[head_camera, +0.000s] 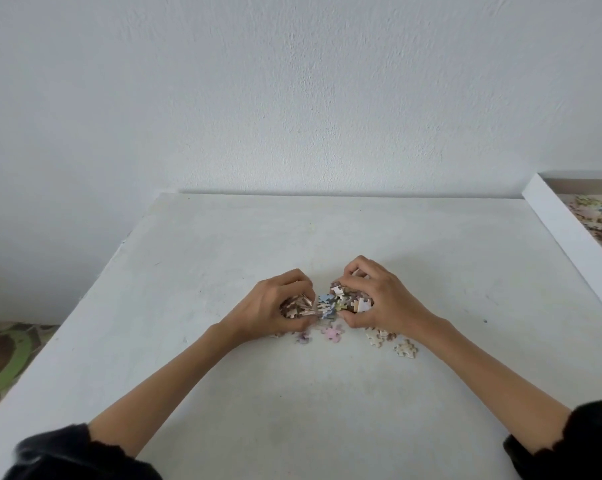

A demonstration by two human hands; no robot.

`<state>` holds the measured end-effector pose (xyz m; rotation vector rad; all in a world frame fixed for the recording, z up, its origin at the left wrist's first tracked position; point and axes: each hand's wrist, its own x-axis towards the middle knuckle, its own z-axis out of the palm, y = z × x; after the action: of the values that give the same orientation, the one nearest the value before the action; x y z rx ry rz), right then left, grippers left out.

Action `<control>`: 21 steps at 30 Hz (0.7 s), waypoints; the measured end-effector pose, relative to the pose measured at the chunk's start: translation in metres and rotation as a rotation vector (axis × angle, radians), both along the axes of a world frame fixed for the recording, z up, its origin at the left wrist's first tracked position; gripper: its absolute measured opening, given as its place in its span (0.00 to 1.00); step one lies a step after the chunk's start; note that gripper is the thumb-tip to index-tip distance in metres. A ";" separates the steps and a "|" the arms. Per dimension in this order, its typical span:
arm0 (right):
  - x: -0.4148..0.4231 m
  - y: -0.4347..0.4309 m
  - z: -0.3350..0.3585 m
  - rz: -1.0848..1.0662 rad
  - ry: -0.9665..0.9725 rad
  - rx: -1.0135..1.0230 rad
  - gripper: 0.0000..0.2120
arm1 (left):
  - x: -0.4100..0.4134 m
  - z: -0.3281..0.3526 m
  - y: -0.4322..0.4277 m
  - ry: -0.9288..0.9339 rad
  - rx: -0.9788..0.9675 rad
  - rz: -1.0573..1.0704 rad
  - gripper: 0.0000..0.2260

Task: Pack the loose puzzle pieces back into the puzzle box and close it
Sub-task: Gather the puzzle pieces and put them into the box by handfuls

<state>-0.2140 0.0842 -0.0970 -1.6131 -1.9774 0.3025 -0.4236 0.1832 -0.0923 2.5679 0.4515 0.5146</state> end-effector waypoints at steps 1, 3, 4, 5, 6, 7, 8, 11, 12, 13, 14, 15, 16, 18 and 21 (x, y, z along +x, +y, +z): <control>0.000 0.000 0.001 -0.007 0.044 0.029 0.19 | 0.000 0.000 -0.001 -0.011 0.000 0.002 0.08; 0.000 0.001 0.002 -0.027 0.109 0.084 0.13 | 0.001 0.002 -0.002 -0.033 -0.019 0.024 0.07; 0.000 0.002 0.003 -0.035 0.120 0.099 0.11 | 0.001 0.002 -0.003 -0.047 -0.031 0.035 0.07; 0.000 0.003 0.002 -0.041 0.128 0.106 0.09 | 0.001 0.003 -0.004 -0.061 -0.042 0.042 0.07; 0.001 0.003 0.001 -0.045 0.140 0.112 0.08 | 0.001 0.003 -0.004 -0.073 -0.056 0.043 0.06; 0.002 0.004 0.001 -0.049 0.155 0.120 0.07 | 0.001 0.004 -0.005 -0.087 -0.072 0.040 0.06; 0.002 0.005 0.000 -0.054 0.175 0.131 0.06 | 0.001 0.005 -0.005 -0.104 -0.084 0.040 0.07; 0.006 0.005 0.000 -0.097 0.311 0.161 0.06 | 0.002 0.006 -0.006 -0.160 -0.105 0.071 0.09; 0.007 0.005 0.001 -0.109 0.366 0.163 0.06 | 0.002 0.007 -0.006 -0.177 -0.125 0.093 0.09; 0.009 0.004 0.003 -0.114 0.405 0.161 0.07 | 0.003 0.008 -0.006 -0.193 -0.147 0.111 0.09; 0.010 0.004 0.004 -0.111 0.426 0.159 0.07 | 0.003 0.010 -0.006 -0.206 -0.162 0.122 0.09; 0.010 0.003 0.007 -0.105 0.435 0.159 0.07 | 0.004 0.011 -0.006 -0.216 -0.168 0.125 0.08; 0.011 0.002 0.009 -0.102 0.439 0.163 0.08 | 0.006 0.014 -0.007 -0.221 -0.172 0.121 0.08; 0.013 0.001 0.015 -0.103 0.447 0.182 0.07 | 0.010 0.019 -0.009 -0.232 -0.181 0.108 0.08; 0.020 -0.003 0.025 -0.103 0.454 0.227 0.07 | 0.020 0.031 -0.013 -0.256 -0.175 0.089 0.08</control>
<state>-0.1937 0.0812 -0.0719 -1.3545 -1.5211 0.3544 -0.4040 0.1701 -0.0617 2.2844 0.4975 0.7877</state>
